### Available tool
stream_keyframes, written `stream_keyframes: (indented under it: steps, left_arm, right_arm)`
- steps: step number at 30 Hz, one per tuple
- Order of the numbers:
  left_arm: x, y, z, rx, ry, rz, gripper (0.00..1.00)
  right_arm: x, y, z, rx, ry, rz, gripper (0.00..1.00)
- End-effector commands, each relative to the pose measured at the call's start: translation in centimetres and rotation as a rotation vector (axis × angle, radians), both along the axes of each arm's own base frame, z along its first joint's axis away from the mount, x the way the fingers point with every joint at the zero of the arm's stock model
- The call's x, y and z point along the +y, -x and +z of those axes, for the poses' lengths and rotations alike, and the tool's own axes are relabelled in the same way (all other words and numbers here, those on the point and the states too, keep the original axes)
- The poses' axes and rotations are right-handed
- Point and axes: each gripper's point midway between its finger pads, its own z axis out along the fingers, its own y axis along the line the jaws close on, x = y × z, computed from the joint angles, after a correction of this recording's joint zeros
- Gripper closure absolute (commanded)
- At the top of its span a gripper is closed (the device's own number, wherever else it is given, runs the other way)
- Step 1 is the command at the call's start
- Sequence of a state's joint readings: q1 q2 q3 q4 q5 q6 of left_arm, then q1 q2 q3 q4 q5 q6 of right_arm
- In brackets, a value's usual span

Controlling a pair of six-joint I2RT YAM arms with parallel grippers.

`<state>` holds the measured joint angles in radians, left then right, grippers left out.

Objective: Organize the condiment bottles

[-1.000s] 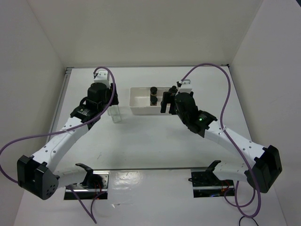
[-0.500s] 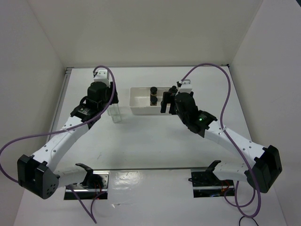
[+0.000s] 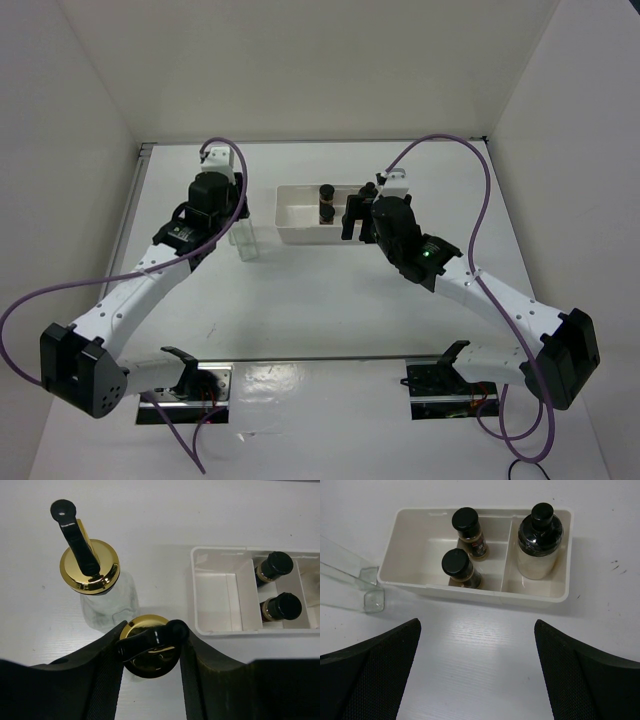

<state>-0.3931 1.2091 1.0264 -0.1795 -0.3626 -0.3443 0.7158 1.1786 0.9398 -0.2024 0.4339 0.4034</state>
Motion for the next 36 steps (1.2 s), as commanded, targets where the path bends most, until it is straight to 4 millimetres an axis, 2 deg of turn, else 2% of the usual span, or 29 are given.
stream_keyframes:
  steps: [1,8,14,18,23,27,31,36]
  left_arm:
    - [-0.2,-1.1,3.2,-0.086,0.039,0.014,0.49]
    - [-0.1,-0.8,3.0,-0.079,0.044,0.017,0.57]
    - [-0.1,-0.4,3.5,-0.086,0.051,0.009,0.77]
    - [-0.3,0.0,3.4,-0.075,0.054,-0.01,0.86]
    - [-0.7,0.7,4.4,-0.069,0.068,-0.047,0.92]
    - [-1.2,1.3,3.9,-0.03,0.069,-0.081,1.0]
    - [-1.7,2.0,4.0,-0.012,0.08,-0.119,1.0]
    - [-2.1,2.7,5.4,-0.034,0.094,-0.158,1.0]
  right_arm:
    - [-0.3,-0.3,0.5,-0.024,-0.013,-0.027,0.02]
    - [-0.4,-0.3,0.0,-0.017,-0.007,-0.027,0.02]
    - [-0.4,-0.3,0.0,-0.017,-0.007,-0.027,0.02]
    - [-0.4,-0.3,0.0,-0.017,-0.007,-0.027,0.02]
    - [-0.4,-0.3,0.0,-0.017,-0.007,-0.027,0.02]
    - [-0.4,-0.3,0.0,-0.017,-0.007,-0.027,0.02]
    - [-0.3,-0.2,0.0,-0.015,-0.015,-0.031,0.02]
    - [-0.3,-0.2,0.0,-0.015,-0.015,-0.031,0.02]
